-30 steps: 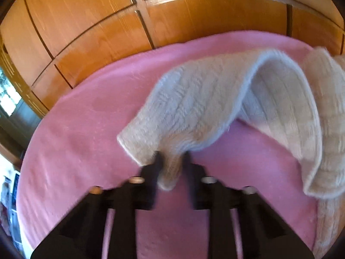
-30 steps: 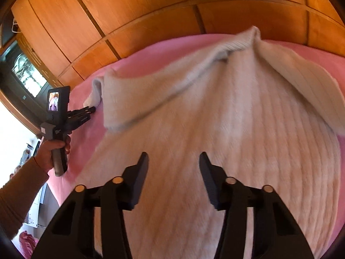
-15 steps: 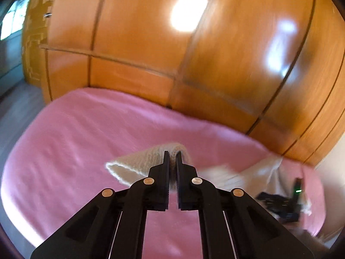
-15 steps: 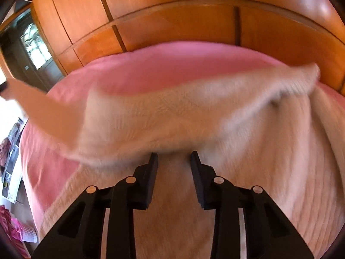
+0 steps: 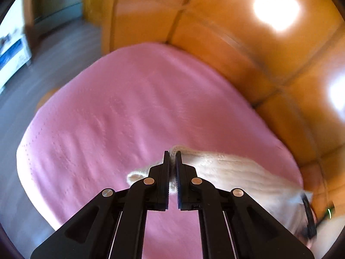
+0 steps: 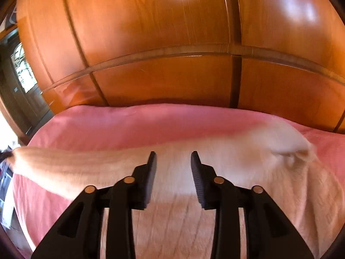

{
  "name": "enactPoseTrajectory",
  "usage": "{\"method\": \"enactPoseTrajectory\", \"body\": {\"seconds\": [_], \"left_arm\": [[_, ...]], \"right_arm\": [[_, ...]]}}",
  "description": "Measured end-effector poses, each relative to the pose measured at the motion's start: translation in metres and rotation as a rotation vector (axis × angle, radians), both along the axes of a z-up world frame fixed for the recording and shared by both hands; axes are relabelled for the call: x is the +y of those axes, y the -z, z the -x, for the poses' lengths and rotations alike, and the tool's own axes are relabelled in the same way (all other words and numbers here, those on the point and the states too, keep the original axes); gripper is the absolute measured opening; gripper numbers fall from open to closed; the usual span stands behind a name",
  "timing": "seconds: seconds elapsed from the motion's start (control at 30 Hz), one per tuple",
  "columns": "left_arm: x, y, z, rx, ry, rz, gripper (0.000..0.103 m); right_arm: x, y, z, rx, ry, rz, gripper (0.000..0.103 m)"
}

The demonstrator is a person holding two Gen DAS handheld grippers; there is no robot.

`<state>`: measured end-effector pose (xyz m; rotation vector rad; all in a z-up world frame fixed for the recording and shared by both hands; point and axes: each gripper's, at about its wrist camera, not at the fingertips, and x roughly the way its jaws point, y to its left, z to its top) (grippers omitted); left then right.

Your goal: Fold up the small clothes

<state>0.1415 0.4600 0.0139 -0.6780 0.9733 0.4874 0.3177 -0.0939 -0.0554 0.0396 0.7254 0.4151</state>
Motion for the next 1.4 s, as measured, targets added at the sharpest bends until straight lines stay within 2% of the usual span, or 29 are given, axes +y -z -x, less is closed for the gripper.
{"method": "enactPoseTrajectory", "body": {"seconds": [0.03,0.1,0.17,0.23,0.27,0.3,0.33,0.4,0.47,0.53,0.6,0.67,0.7,0.77,0.8,0.9,0.93,1.0,1.07,1.1,1.13,1.23,1.27,1.4], "left_arm": [[0.009,0.013,-0.007,0.007,-0.024,0.039,0.004],[0.019,0.029,-0.019,0.054,-0.031,0.021,0.005],[0.032,0.045,-0.020,0.082,-0.103,0.036,0.006],[0.040,0.054,-0.016,0.165,-0.159,-0.041,0.025],[0.044,0.058,-0.011,0.197,-0.185,-0.070,0.040],[0.044,0.060,-0.002,0.202,-0.205,-0.093,0.047],[0.043,0.061,0.004,0.193,-0.208,-0.100,0.047],[0.038,0.062,0.018,0.170,-0.187,-0.094,0.047],[0.029,0.068,0.029,0.132,-0.138,-0.052,0.047],[0.021,0.073,0.038,0.098,-0.114,-0.015,0.047],[0.012,0.080,0.045,0.079,-0.102,0.012,0.047],[0.002,0.085,0.045,0.055,-0.095,0.020,0.047],[-0.001,0.085,0.043,0.057,-0.094,-0.004,0.054],[-0.009,0.086,0.037,0.056,-0.094,-0.036,0.065],[-0.009,0.086,0.035,0.054,-0.105,-0.039,0.065],[-0.011,0.088,0.022,0.069,-0.092,-0.086,0.063],[-0.012,0.091,0.017,0.077,-0.080,-0.104,0.058],[-0.017,0.094,0.012,0.066,-0.029,-0.125,0.020],[-0.013,0.094,-0.004,0.056,-0.003,-0.130,0.005],[-0.015,0.088,-0.003,0.045,-0.001,-0.155,0.005],[-0.015,0.083,-0.001,0.026,-0.005,-0.163,0.005],[-0.009,0.067,0.016,-0.035,-0.050,-0.128,0.005],[-0.008,0.066,0.023,-0.030,-0.060,-0.128,0.005],[-0.011,0.093,0.024,0.162,-0.062,-0.243,0.007]], "right_arm": [[-0.003,0.003,0.011,0.007,-0.021,0.000,0.042],[-0.001,0.014,0.027,0.031,-0.071,0.029,0.045],[0.009,0.029,0.034,0.067,-0.098,0.071,0.048],[0.021,0.047,0.033,0.112,-0.112,0.102,0.050],[0.027,0.057,0.031,0.138,-0.117,0.121,0.054],[0.030,0.064,0.030,0.151,-0.112,0.136,0.059],[0.035,0.071,0.030,0.146,-0.100,0.155,0.063],[0.043,0.076,0.031,0.123,-0.079,0.167,0.077],[0.046,0.074,0.034,0.119,-0.059,0.183,0.079],[0.051,0.066,0.040,0.120,-0.063,0.145,0.076],[0.054,0.056,0.052,0.118,-0.112,0.104,0.062],[0.067,0.048,0.071,0.103,-0.207,0.081,0.053],[0.074,0.046,0.079,0.099,-0.251,0.082,0.050],[0.098,0.046,0.093,0.084,-0.349,0.129,0.037],[0.108,0.048,0.095,0.078,-0.371,0.153,0.034],[0.139,0.063,0.102,0.054,-0.416,0.251,0.031],[0.148,0.070,0.103,0.046,-0.417,0.298,0.031],[0.162,0.084,0.096,0.044,-0.405,0.374,0.026],[0.166,0.093,0.095,0.026,-0.398,0.405,0.024],[0.165,0.092,0.096,0.030,-0.399,0.409,0.007],[0.166,0.089,0.100,0.031,-0.407,0.419,0.000],[0.147,0.080,0.113,0.069,-0.457,0.359,0.000],[0.143,0.078,0.120,0.071,-0.470,0.340,0.000],[0.126,0.083,0.123,0.137,-0.467,0.260,0.000]]}}
